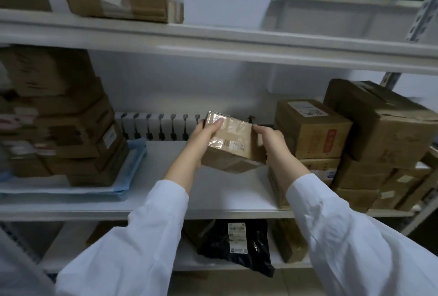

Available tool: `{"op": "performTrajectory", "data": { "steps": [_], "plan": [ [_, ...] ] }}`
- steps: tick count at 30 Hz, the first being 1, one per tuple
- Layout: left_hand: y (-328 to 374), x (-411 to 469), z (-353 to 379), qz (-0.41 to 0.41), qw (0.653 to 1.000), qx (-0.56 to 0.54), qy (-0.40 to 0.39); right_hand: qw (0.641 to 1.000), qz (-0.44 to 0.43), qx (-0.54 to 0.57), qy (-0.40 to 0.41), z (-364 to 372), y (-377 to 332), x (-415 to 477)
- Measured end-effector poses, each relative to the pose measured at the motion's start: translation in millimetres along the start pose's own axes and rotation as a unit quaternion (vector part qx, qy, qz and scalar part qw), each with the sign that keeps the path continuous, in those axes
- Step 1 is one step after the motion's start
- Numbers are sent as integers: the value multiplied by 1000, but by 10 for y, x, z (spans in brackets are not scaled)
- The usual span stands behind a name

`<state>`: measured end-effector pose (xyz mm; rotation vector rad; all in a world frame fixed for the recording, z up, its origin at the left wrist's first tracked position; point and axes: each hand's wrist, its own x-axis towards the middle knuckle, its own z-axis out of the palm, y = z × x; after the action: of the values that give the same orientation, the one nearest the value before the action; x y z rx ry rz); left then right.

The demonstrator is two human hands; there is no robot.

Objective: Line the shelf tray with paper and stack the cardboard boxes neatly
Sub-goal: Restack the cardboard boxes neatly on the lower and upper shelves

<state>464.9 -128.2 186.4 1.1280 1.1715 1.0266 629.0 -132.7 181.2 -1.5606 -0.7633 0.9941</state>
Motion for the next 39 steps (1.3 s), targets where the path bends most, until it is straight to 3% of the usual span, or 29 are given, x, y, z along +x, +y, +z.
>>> {"op": "performTrajectory", "data": {
  "steps": [7, 19, 29, 39],
  "plan": [
    [645, -443, -452, 76, 992, 97, 11, 993, -104, -5, -46, 296, -600, -417],
    [1341, -1226, -1130, 168, 939, 259, 155, 964, -220, 4, -150, 805, -1263, -1088],
    [2097, -1899, -1223, 267, 857, 344, 275, 929, -314, 86, -177, 783, -2047, -1768],
    [2744, -2397, -1211, 395, 785, 339, 336, 882, -395, 146, -212, 585, -2750, -2359]
  ]
}}
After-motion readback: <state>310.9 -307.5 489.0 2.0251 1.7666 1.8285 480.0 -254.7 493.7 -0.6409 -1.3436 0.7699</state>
